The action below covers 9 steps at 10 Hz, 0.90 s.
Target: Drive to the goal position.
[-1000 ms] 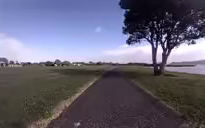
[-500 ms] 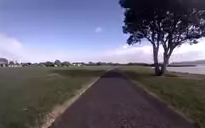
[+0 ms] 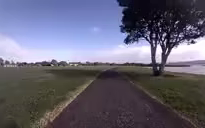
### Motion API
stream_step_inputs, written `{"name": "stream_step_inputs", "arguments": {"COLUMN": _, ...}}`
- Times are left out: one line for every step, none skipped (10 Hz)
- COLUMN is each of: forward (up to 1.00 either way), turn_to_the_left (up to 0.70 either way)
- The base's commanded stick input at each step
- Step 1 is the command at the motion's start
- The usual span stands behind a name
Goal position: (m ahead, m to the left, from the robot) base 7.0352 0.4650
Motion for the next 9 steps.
{"name": "stream_step_inputs", "arguments": {"forward": 0.45, "turn_to_the_left": 0.0}}
{"name": "stream_step_inputs", "arguments": {"forward": 0.45, "turn_to_the_left": 0.0}}
{"name": "stream_step_inputs", "arguments": {"forward": 0.45, "turn_to_the_left": 0.0}}
{"name": "stream_step_inputs", "arguments": {"forward": 0.45, "turn_to_the_left": 0.0}}
{"name": "stream_step_inputs", "arguments": {"forward": 0.45, "turn_to_the_left": 0.0}}
{"name": "stream_step_inputs", "arguments": {"forward": 0.45, "turn_to_the_left": 0.0}}
{"name": "stream_step_inputs", "arguments": {"forward": 0.45, "turn_to_the_left": 0.0}}
{"name": "stream_step_inputs", "arguments": {"forward": 0.45, "turn_to_the_left": 0.0}}
{"name": "stream_step_inputs", "arguments": {"forward": 0.45, "turn_to_the_left": 0.0}}
